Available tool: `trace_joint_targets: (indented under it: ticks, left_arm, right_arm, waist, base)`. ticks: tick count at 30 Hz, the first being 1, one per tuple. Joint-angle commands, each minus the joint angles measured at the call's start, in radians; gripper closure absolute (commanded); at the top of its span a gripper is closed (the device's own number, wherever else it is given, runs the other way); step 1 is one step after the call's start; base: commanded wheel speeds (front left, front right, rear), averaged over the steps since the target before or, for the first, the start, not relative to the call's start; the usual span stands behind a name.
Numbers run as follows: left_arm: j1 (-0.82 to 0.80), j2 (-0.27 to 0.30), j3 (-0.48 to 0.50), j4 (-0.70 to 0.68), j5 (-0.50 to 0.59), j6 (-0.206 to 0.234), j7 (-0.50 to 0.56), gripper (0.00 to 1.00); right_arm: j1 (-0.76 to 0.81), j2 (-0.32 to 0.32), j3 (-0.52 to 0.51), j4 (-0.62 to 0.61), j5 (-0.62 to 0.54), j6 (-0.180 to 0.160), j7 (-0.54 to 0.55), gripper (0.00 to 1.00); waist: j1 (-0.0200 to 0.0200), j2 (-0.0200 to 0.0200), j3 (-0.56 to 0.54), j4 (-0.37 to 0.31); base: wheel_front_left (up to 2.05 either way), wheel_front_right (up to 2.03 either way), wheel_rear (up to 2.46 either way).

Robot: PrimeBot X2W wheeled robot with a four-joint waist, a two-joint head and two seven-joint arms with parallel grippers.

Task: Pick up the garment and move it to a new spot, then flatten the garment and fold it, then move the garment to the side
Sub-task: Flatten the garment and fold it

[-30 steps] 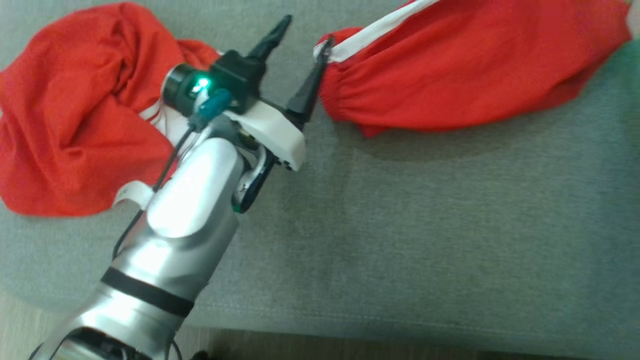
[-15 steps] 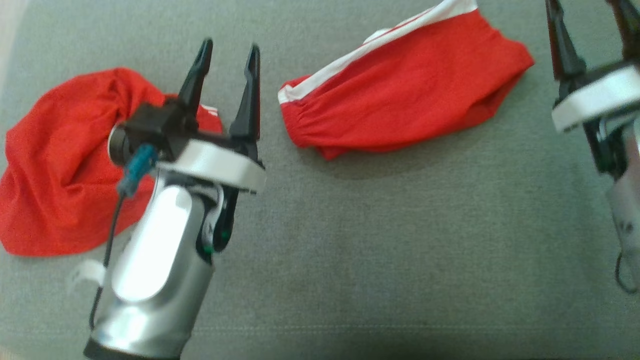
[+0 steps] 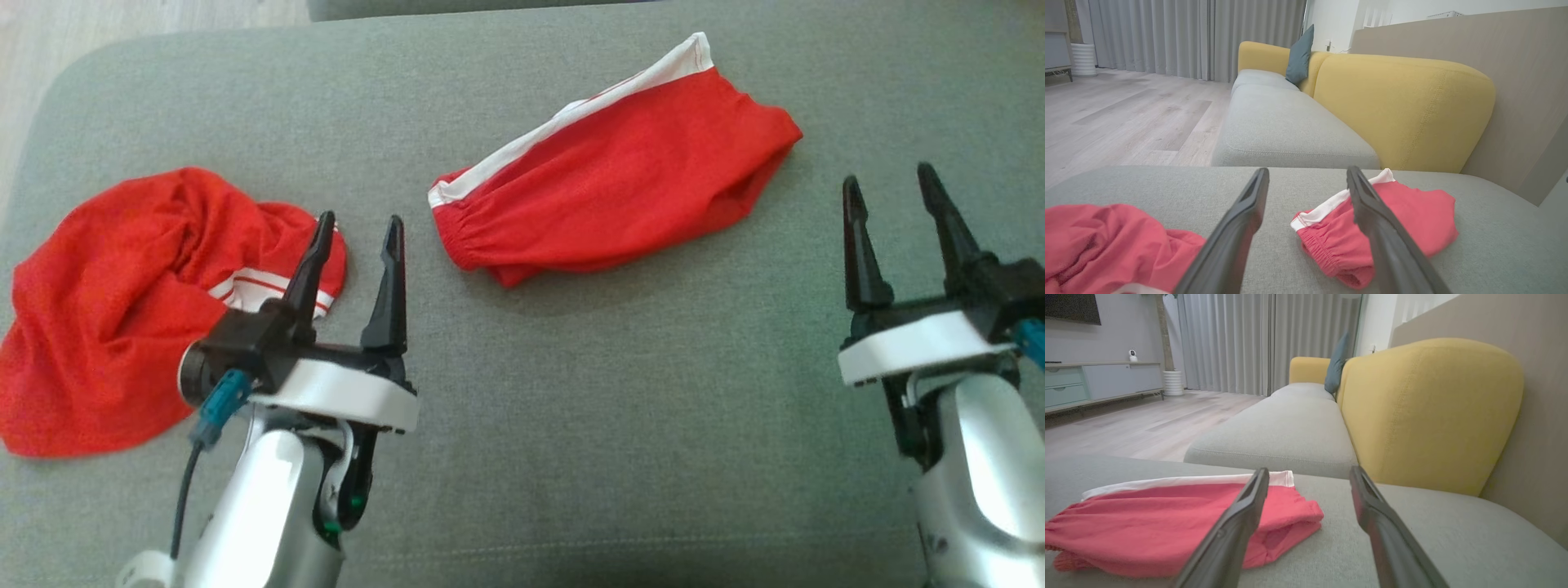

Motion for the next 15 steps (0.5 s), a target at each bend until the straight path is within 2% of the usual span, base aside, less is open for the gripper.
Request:
trace_joint_targets:
  ticks: [1, 9, 15]
  left_arm:
    - [-0.028, 0.004, 0.040, -0.044, 0.009, -0.007, -0.005, 0.00]
    - [-0.030, -0.004, 0.053, -0.053, 0.024, -0.036, -0.005, 0.00]
    - [-0.050, -0.006, 0.048, -0.056, 0.020, -0.045, -0.005, 0.00]
  right_arm:
    - [-0.012, 0.006, 0.007, -0.041, -0.006, 0.003, 0.004, 0.00]
    - [-0.003, 0.067, -0.063, -0.054, 0.041, 0.003, 0.088, 0.00]
    - [-0.057, 0.104, -0.156, -0.009, 0.210, 0.003, 0.210, 0.00]
  waist:
    - [0.0001, -0.0001, 0.001, 0.002]
    - [0.0001, -0.0001, 0.049, 0.036]
    - [0.0001, -0.0001, 0.106, 0.081]
  base:
    - [0.00, 0.00, 0.00]
    - [0.00, 0.00, 0.00]
    - [0.00, 0.00, 0.00]
